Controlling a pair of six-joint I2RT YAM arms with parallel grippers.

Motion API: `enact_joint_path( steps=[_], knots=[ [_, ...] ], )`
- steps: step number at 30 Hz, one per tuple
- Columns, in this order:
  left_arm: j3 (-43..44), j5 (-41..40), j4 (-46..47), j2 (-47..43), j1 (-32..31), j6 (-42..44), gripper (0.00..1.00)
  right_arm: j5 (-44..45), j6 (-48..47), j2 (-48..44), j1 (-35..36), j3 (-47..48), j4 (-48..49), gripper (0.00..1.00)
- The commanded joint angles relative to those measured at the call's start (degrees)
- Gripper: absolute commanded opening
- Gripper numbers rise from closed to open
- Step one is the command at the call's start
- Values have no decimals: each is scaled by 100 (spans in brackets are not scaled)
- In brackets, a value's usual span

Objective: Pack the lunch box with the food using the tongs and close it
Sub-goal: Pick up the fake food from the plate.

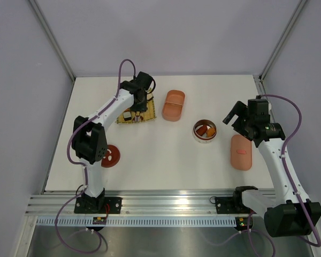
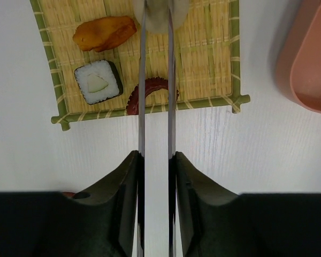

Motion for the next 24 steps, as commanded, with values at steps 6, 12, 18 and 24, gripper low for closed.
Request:
enact_joint_path(
  steps=[6,12,18,24],
  knots=[
    [61,-493,-31,-520,31,27,17,-43,-65,-85,-28,0,108,100],
    [255,-695,-347,-811,31,53,11,-61,-65,-94,-28,-35,126,99],
    [378,-748,-453,-1154,31,123,6,-87,-30,-112,-28,-36,126,100],
    [553,-740,-558,-1260,-57,158,5,-78,-12,-138,-28,-18,125,100]
  ],
)
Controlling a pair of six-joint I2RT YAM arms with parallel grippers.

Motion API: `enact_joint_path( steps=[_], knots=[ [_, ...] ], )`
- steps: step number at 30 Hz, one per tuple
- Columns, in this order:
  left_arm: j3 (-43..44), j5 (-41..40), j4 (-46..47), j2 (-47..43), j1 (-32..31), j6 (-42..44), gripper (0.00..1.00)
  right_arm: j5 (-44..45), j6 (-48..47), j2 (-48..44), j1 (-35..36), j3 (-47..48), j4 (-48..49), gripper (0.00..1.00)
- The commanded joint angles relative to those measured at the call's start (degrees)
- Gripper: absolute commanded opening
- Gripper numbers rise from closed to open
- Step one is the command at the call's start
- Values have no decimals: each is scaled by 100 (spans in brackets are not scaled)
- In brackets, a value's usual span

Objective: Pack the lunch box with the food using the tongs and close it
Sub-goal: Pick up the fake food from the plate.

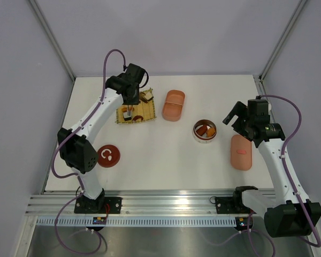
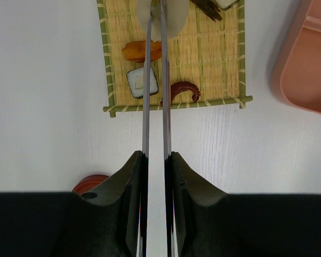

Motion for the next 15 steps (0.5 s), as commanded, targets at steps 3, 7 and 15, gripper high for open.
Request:
enact_joint_path(
  steps=[3,7,15],
  knots=[
    [407,-151,-49,-302,-173,117,4,-63,-8,-143,-28,17,97,99],
    [610,-55,-85,-320,-471,161,4,-28,-17,-169,-28,17,88,99],
    [821,243,-68,-206,-947,196,2,7,10,-178,-28,43,79,100]
  ],
)
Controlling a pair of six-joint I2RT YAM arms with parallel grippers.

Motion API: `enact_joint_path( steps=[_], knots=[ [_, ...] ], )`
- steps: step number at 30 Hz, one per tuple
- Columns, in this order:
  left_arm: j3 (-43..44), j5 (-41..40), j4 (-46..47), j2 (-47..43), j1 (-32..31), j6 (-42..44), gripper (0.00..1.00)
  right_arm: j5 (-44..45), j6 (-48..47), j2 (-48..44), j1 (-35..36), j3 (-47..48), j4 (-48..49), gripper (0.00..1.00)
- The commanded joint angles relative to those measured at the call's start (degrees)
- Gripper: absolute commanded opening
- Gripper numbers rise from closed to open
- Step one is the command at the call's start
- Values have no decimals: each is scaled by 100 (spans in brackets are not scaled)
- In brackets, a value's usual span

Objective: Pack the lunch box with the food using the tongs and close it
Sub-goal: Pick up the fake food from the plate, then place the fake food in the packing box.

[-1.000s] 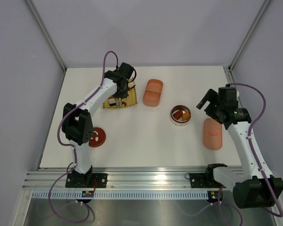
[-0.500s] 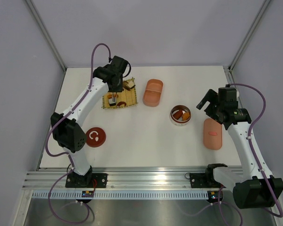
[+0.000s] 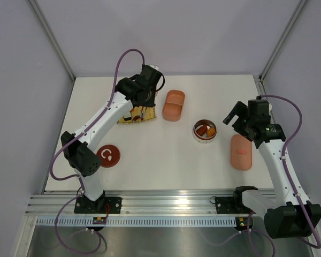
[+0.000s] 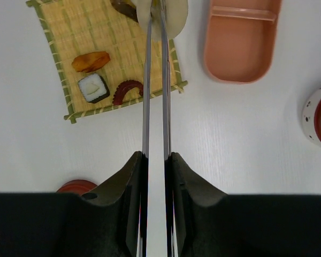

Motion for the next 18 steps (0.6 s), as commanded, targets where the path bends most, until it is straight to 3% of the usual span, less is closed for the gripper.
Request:
enact_joint_path(
  steps=[1,8,18],
  knots=[
    [216,248,228,-153,-18,102,1,12,5,-123,-28,43,71,99],
    [593,512,255,189,-334,146,1,64,14,-220,-28,52,-17,99],
    [550,1741,554,339,-1081,163,0,574,233,-290,-28,70,-149,99]
  ],
)
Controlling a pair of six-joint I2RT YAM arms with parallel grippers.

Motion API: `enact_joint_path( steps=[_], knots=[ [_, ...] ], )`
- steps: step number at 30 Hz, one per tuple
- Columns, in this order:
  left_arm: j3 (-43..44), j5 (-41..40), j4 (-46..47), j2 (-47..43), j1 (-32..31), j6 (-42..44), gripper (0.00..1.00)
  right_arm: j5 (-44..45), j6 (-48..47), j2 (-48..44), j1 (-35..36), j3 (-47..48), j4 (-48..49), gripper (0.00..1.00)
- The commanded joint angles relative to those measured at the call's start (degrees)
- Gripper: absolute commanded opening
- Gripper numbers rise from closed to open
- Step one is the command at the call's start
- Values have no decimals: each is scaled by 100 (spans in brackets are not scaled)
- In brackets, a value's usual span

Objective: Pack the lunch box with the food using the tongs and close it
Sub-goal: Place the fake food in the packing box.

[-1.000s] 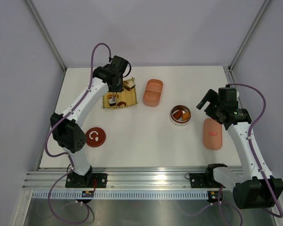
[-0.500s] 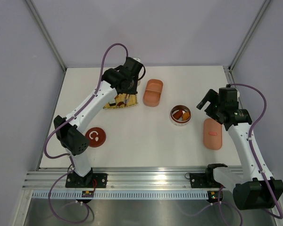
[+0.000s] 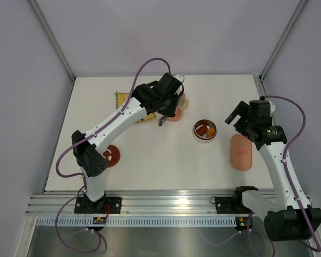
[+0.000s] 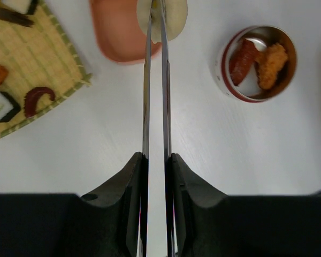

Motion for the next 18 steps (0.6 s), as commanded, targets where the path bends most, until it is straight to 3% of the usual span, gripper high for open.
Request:
enact_joint_path(
  steps=[1,9,18],
  knots=[
    [243,750,401,63,-303,157,0,456,148,-141,-28,78,-153,99],
    [454,1207,445,476,-717,210,0,685,280,-369,-37,96,-197,99],
    [710,848,163,916,-998,298,0,844,359,-590,-28,26,-268,99]
  ],
)
